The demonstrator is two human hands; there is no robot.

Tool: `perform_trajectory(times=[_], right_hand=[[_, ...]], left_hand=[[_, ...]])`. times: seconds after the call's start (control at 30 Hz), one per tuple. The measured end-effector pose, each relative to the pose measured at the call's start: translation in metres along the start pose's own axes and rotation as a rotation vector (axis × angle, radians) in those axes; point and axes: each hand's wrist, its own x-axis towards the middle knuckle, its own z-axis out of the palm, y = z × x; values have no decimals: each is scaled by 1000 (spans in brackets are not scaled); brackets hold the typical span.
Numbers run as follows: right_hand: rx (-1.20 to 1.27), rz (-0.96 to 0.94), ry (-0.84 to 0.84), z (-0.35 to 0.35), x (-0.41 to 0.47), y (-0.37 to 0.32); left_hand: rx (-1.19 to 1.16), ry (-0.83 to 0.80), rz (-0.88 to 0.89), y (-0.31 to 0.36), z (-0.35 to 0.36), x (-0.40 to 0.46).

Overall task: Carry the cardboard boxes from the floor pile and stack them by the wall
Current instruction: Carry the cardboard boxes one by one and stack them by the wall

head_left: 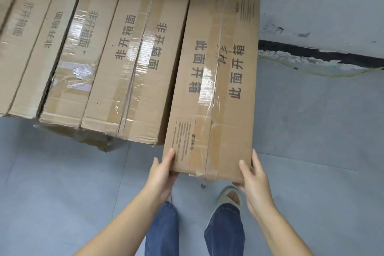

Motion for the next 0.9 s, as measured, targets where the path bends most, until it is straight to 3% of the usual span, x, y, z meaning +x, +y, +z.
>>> perform_trajectory(times=[0.17, 0.43, 0.53, 0.67, 0.8, 0.9], right_hand=[[60, -12, -17, 27, 44, -24], [-86, 94, -76, 7, 37, -22], [-180, 121, -106, -1, 10, -46], [-294, -36, -167, -21, -57, -96], [-382, -226, -264, -46, -144, -148], [-434, -375, -326, -64, -211, -172]], left_hand=[[-250, 64, 23, 46, 30, 26], [-87, 64, -14, 36, 17, 13], [106, 74, 27, 53, 8, -15], [596, 37, 191, 81, -2, -95], [839, -140, 371, 111, -10, -204], [892, -274, 529, 126, -22, -280]])
